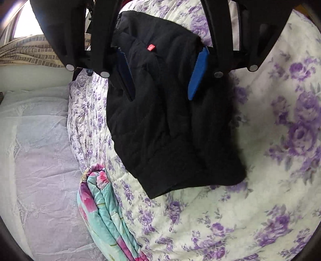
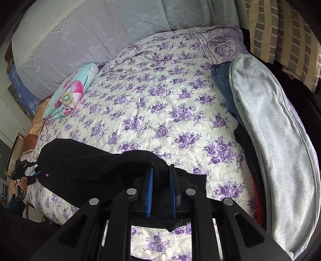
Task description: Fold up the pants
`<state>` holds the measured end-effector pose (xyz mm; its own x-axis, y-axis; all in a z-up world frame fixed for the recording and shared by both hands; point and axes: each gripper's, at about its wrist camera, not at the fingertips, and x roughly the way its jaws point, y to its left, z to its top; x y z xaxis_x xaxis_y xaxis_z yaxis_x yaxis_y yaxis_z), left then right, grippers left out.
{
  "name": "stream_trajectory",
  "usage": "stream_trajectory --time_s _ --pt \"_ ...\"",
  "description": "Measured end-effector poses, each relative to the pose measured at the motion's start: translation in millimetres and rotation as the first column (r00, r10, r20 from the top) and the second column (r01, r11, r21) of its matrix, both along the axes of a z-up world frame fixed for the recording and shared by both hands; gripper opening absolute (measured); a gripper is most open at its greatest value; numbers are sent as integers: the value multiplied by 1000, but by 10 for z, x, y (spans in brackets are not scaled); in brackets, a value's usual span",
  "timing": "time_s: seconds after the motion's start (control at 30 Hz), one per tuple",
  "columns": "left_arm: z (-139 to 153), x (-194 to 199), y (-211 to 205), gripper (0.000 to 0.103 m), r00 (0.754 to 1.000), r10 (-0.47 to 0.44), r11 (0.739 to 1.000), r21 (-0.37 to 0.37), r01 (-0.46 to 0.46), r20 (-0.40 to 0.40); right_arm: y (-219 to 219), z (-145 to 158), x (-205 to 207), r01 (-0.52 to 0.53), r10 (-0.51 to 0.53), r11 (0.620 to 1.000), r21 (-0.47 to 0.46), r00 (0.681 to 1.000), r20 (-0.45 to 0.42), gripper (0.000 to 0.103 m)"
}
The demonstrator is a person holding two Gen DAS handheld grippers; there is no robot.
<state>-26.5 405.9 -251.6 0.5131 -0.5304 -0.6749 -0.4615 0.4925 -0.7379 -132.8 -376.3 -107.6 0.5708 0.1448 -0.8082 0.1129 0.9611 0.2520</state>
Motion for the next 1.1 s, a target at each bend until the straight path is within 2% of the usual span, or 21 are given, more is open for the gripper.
stream_trajectory --time_s 0.17,0.33,0.4,0.43,0.47,0.57,0.6,0.67,0.73,0.8,0.93,1.0,1.1 --pt "-93 145 -47 53 999 37 999 -22 -36 11 -47 -98 -49 25 -24 999 26 1000 -13 15" --pt "-106 48 -45 54 998 52 998 -45 -50 44 -68 -118 -87 31 -31 999 31 999 -19 16" --pt "-79 -63 -12 55 999 49 999 -5 -49 25 -74 -120 -89 32 -32 999 31 999 -19 16" --pt "-69 -85 8 54 999 53 998 28 -54 8 -79 -124 -89 34 -33 999 35 999 -19 16" --pt "-80 -111 39 45 998 61 997 42 -61 -8 -81 -124 -88 34 -33 999 32 999 -21 16" --pt "-179 -156 125 42 992 122 992 -16 -122 -33 -79 -117 -69 35 -34 999 32 999 -24 16" --pt "-190 -127 108 42 992 121 993 -9 -121 -30 -82 -122 -77 35 -34 999 31 999 -22 16" --pt "-201 -59 62 46 994 110 994 13 -109 -17 -85 -124 -68 35 -34 999 32 999 -26 16" --pt "-172 -39 35 55 994 111 994 -5 -111 26 -91 -129 -60 35 -34 999 25 999 -36 16" --pt "-111 -53 15 56 993 95 995 -17 -94 69 -100 -136 -48 36 -35 999 28 998 -45 16" --pt "-128 12 30 56 994 93 996 -2 -93 51 -119 -202 -41 49 -47 998 36 997 -63 17" --pt "-170 46 46 56 993 108 994 -25 -107 36 -122 -219 -39 53 -50 998 38 996 -68 19" --pt "-167 62 31 56 994 97 995 -5 -97 43 -120 -229 -46 55 -52 998 42 996 -67 19"
